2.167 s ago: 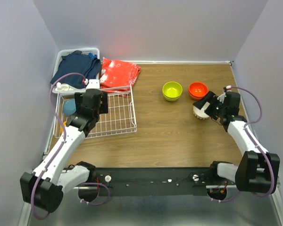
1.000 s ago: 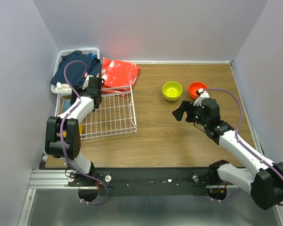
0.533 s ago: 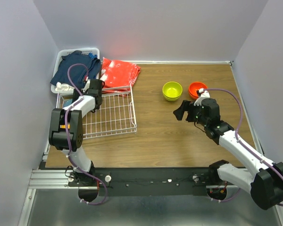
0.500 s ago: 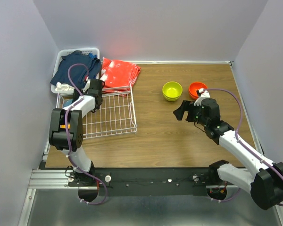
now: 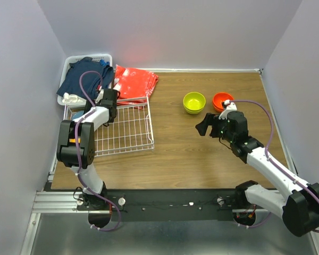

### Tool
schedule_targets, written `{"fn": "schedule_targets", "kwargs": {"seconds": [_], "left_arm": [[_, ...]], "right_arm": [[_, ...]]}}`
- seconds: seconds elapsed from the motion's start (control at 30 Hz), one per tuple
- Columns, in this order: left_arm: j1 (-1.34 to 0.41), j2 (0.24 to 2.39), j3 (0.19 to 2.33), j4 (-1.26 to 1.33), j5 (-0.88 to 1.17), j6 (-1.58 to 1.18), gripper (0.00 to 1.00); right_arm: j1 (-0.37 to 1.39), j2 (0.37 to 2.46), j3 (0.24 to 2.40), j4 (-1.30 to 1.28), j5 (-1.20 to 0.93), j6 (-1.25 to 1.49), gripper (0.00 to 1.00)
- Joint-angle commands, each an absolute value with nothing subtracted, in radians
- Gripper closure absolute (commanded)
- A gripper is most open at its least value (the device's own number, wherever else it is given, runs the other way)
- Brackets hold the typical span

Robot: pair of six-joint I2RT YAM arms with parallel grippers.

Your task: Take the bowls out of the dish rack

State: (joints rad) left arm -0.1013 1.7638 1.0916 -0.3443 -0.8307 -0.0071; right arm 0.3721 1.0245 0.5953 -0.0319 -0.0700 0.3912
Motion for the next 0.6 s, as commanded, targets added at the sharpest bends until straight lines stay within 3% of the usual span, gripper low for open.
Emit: {"fn": "schedule_targets", "kwargs": {"seconds": [0.0, 0.33, 0.57], "left_arm": [[-0.109, 1.773, 1.117, -0.377, -0.868, -0.026, 0.35], [-0.193, 1.683, 1.127, -0.437, -0.911, -0.037, 0.71], [-0.227, 1.620, 1.129, -0.477, -0.914, -0.043, 0.80]], "right_arm": [[0.377, 1.015, 0.581, -0.011, -0.038, 0.382, 0.00], [0.379, 1.022, 0.583, -0.015, -0.037, 0.383, 0.00], [0.379, 1.038, 0.587, -0.015, -0.038, 0.380, 0.00]]}}
